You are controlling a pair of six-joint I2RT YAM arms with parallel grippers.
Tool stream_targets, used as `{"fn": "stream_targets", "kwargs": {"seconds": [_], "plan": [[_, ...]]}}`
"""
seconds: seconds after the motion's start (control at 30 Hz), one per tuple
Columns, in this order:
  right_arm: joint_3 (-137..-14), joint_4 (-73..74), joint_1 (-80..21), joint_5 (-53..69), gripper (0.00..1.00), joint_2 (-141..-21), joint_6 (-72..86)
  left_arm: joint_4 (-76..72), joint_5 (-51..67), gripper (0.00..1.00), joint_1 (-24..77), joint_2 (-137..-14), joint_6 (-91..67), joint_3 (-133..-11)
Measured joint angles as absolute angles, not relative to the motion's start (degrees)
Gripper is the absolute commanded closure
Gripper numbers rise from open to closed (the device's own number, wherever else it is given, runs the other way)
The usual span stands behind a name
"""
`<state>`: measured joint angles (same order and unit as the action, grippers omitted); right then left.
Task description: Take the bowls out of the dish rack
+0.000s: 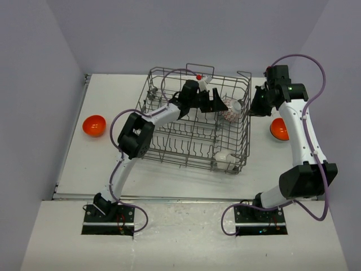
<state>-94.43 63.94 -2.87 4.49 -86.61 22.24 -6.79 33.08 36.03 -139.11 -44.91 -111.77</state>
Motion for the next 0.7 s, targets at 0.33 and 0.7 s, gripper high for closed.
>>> {"fn": "stream_targets", "kwargs": {"seconds": [0.33, 0.7], "plan": [[-92.9, 62.3, -2.9, 4.5, 1.00, -85.6, 22.5, -9.2, 33.7, 0.14, 36.5, -140.9, -48.2, -111.9], [-92.3, 61.7, -3.3, 3.9, 1.00, -85.1, 22.9, -17.6, 33.8, 0.16, 36.9, -140.9, -54.2, -108.7]]}}
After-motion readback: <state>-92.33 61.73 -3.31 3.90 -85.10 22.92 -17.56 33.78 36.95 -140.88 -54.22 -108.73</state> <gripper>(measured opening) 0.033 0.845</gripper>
